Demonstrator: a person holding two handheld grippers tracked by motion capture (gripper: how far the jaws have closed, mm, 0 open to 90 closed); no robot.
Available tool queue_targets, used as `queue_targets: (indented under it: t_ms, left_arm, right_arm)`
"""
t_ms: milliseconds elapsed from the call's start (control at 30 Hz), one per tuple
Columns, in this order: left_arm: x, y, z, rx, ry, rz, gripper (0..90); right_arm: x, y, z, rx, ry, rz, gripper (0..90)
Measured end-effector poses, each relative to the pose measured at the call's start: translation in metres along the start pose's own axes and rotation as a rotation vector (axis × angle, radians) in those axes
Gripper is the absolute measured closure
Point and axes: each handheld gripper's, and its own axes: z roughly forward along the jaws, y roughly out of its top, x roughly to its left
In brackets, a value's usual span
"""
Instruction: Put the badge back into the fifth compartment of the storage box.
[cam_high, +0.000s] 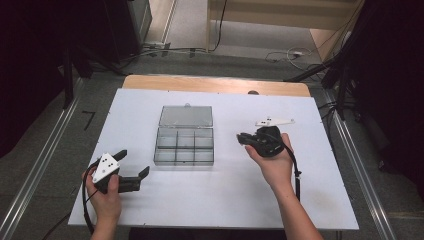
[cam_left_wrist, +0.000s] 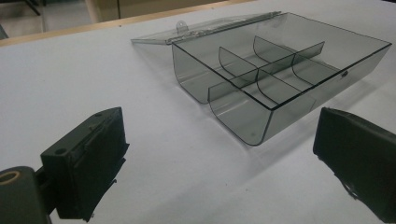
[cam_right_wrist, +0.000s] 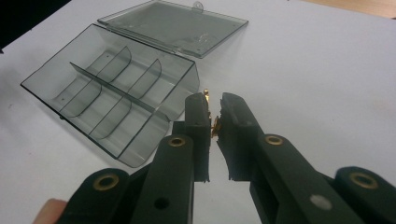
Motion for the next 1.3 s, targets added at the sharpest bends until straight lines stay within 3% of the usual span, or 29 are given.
queue_targets:
  t_ms: [567,1300]
  left_arm:
    - [0.0,0.0,0.0,-0.003,0.002,0.001,2.8]
    - [0.0,0.0,0.0,-0.003,0.0,0.002,2.8]
  right_arm:
    - [0.02,0.014,0.013,-0.003,0.025,-0.031,79.2]
    - [0.052,0.021,0.037,0.018,0.095,-0.086,79.1]
